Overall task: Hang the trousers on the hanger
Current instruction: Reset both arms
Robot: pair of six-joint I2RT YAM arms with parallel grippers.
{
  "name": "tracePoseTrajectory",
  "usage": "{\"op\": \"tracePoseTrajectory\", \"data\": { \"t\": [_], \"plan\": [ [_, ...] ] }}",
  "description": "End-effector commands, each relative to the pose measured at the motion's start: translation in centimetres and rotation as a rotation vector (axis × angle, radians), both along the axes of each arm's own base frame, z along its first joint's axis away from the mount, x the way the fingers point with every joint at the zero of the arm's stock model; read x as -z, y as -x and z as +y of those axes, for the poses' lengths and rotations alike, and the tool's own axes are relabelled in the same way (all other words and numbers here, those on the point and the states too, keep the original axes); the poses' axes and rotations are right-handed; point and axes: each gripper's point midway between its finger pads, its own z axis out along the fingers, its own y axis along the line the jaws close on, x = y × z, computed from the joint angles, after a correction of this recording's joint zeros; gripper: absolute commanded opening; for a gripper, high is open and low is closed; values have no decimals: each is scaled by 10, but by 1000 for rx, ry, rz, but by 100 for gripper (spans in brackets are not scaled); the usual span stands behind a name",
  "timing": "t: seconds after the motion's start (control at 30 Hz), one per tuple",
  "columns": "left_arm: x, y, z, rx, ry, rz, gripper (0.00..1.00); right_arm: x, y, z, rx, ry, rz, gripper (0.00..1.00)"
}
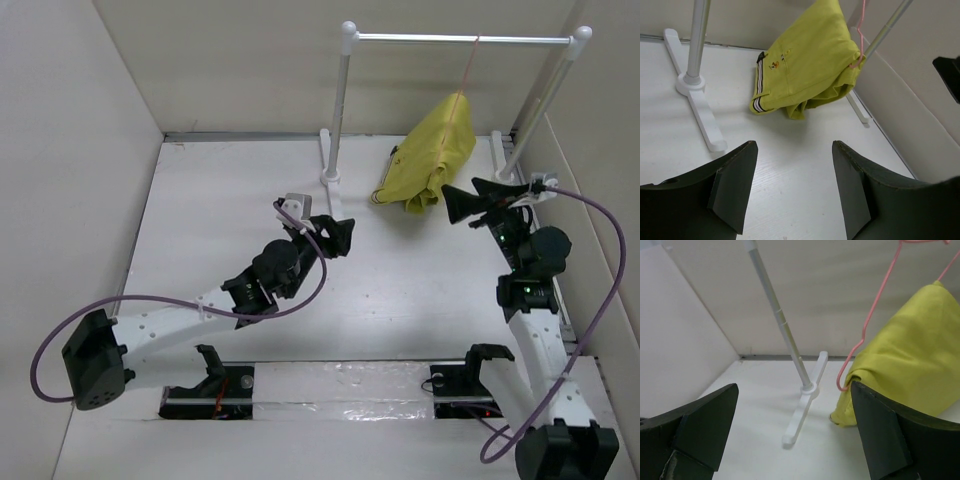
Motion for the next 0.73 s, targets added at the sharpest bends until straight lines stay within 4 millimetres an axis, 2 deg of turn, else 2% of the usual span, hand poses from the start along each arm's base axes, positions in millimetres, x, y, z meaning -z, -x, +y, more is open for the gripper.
{"op": "tracePoseTrajectory", "data": {
  "t": [0.0,0.03,0.07,0.1,0.2,0.23,0.37,0.53,0.7],
  "plan": [
    [-24,-3,18,-65,70,-53,59,25,13,4,20,132,65,100],
    [-19,-2,19,-68,63,-45,59,31,18,8,11,152,76,100],
    [-16,-2,20,-70,60,-39,59,31,23,5,42,187,66,100],
    [-13,-2,20,-67,62,-30,59,49,24,1,58,199,126,100],
    [0,-2,18,-66,40,1,59,67,28,-4,108,217,161,100],
    [5,-2,16,-63,34,10,59,82,26,-6,118,218,189,100],
    [10,-1,8,-36,25,26,58,111,25,-5,108,226,253,100],
    [16,-1,3,-19,14,41,56,126,22,-6,110,242,295,100],
    [18,-1,-1,-5,11,40,57,120,20,-8,129,260,281,100]
  ]
}}
